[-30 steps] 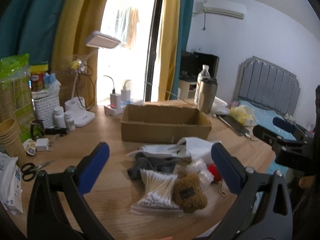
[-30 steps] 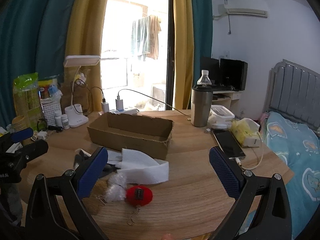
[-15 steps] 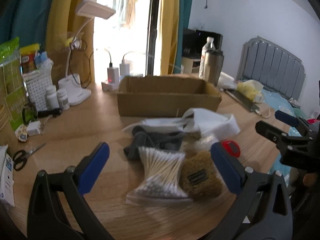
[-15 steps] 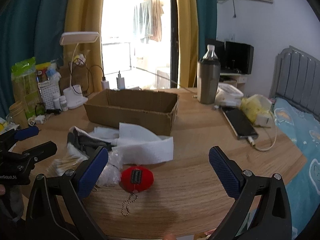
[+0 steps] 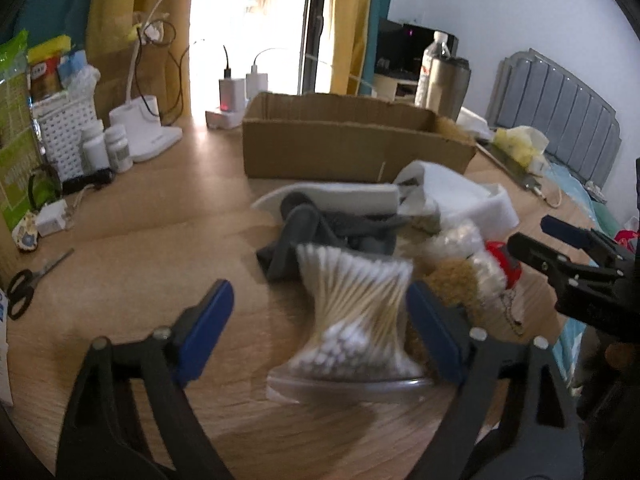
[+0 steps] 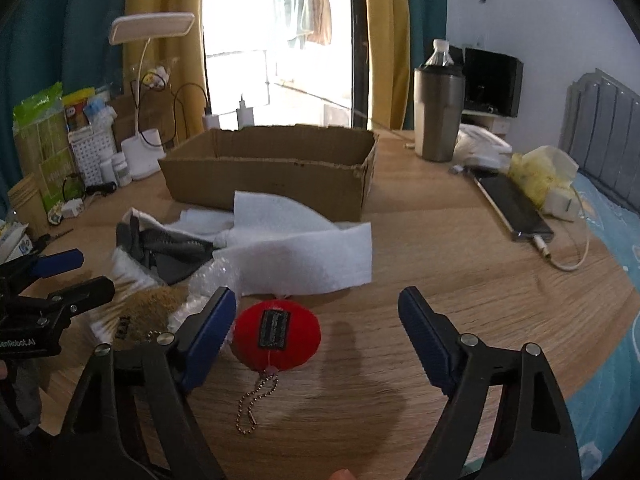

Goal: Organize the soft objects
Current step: 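Move left gripper to the cotton swab bag while right gripper approaches the red pouch, then close left gripper on the cotton swab bag while right gripper closes on the red pouch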

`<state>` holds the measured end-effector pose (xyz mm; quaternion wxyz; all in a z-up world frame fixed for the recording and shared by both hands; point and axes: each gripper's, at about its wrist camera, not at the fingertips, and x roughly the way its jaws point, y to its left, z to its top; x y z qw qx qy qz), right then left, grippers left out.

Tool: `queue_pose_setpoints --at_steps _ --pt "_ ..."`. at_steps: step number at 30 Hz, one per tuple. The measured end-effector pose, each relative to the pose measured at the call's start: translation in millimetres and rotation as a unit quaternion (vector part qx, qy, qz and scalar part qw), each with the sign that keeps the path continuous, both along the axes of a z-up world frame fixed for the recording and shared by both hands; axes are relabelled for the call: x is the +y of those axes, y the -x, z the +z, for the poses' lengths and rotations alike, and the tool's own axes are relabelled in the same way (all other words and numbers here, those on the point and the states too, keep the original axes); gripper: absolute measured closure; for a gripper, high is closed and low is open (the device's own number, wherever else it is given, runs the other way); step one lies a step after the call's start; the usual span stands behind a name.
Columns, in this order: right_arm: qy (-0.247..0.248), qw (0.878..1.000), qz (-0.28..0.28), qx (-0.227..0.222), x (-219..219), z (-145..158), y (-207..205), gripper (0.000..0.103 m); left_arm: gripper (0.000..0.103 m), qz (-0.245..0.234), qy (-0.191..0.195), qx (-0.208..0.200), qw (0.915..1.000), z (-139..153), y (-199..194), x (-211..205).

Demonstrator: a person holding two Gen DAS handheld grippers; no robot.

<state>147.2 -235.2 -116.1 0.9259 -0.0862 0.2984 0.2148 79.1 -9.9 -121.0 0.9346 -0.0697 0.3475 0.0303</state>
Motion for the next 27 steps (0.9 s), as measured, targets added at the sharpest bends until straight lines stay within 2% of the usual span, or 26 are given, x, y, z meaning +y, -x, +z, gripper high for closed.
queue_pose_setpoints --at_steps 7,10,15,18,20,23,27 --pt "0.003 1.0 0.012 0.018 6 -12 -5 0.019 0.023 -0.009 0.008 0.019 0.9997 -9 -4 0" --pt "0.006 1.0 0.018 0.021 7 -13 -6 0.025 0.028 -0.013 0.012 0.022 0.9996 -11 -4 0" --pt "0.006 0.999 0.028 0.035 9 -18 -7 0.031 0.048 -0.033 0.021 0.026 0.9989 -11 -5 -4" --pt "0.005 0.999 0.035 0.037 11 -19 -7 0.039 0.058 -0.049 0.026 0.027 0.9981 -11 -6 -8" --pt "0.004 0.998 0.038 0.04 12 -20 -7 0.049 0.061 -0.054 0.03 0.026 0.9977 -11 -5 -10" --pt "0.004 0.998 0.042 0.042 13 -19 -6 0.059 0.064 -0.058 0.039 0.027 0.9972 -10 -5 -9" --pt "0.003 0.999 0.042 0.035 12 -16 -4 0.062 0.067 -0.062 0.044 0.024 0.9968 -7 -2 -9"
